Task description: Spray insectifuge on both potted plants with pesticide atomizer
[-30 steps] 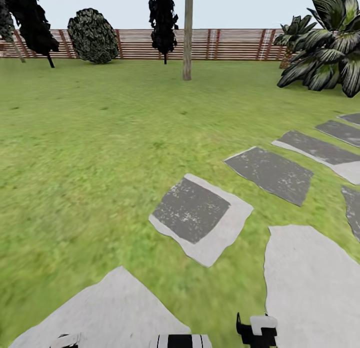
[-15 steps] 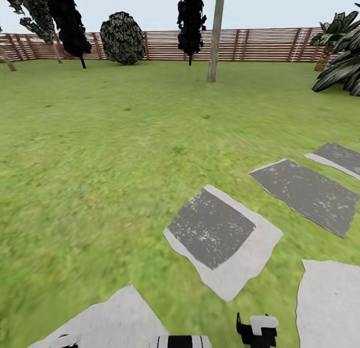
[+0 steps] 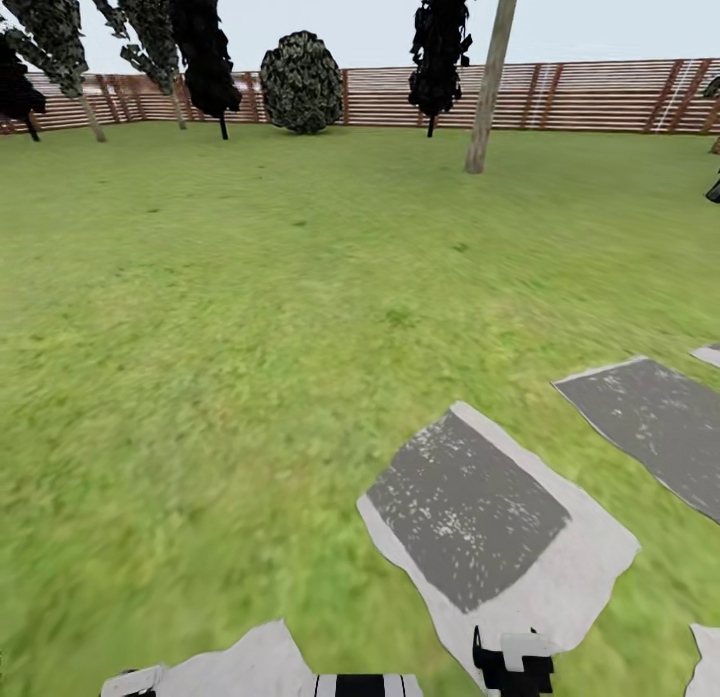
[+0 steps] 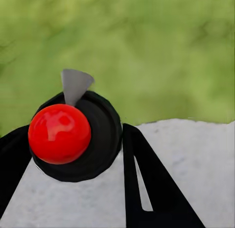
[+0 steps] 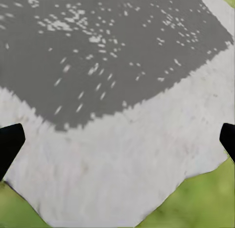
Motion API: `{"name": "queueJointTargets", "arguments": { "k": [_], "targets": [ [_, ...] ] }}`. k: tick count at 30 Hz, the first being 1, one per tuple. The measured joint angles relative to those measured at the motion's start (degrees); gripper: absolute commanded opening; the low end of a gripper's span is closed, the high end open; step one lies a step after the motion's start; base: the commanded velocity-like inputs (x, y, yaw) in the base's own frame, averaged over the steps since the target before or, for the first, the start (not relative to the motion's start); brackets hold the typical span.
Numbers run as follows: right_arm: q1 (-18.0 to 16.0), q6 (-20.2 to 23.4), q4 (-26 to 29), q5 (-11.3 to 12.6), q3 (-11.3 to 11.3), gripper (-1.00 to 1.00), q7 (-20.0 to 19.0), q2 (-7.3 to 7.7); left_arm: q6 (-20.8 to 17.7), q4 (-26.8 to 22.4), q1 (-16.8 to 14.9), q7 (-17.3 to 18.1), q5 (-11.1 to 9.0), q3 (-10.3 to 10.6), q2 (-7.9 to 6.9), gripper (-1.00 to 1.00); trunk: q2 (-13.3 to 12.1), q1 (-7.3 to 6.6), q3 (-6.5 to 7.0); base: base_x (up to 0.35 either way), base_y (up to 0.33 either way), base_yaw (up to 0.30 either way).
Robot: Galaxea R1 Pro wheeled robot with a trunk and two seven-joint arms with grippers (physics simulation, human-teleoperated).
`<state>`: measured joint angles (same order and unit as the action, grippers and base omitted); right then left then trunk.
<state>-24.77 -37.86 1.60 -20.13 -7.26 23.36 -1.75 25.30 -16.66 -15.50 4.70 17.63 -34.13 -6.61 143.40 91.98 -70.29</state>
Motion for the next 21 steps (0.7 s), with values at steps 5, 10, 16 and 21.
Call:
{"name": "queueJointTargets", "arguments": {
  "k": [5,10,16,21],
  "targets": [
    [0.0,0.0,0.0,0.0,0.0,1.0,0.0,-0.03,0.0,0.0,0.0,0.0,0.0,0.0,0.0,-1.0,0.0,0.0,0.22,0.339,0.0,0.263],
    [0.0,0.0,0.0,0.0,0.0,1.0,0.0,-0.02,0.0,0.0,0.0,0.0,0.0,0.0,0.0,-1.0,0.0,0.0,0.44,0.339,0.0,0.263],
    [0.0,0.0,0.0,0.0,0.0,1.0,0.0,-0.01,0.0,0.0,0.0,0.0,0.0,0.0,0.0,-1.0,0.0,0.0,0.7,0.339,0.0,0.263],
    [0.0,0.0,0.0,0.0,0.0,1.0,0.0,0.0,0.0,0.0,0.0,0.0,0.0,0.0,0.0,-1.0,0.0,0.0,0.88,0.339,0.0,0.263]
  ]
}}
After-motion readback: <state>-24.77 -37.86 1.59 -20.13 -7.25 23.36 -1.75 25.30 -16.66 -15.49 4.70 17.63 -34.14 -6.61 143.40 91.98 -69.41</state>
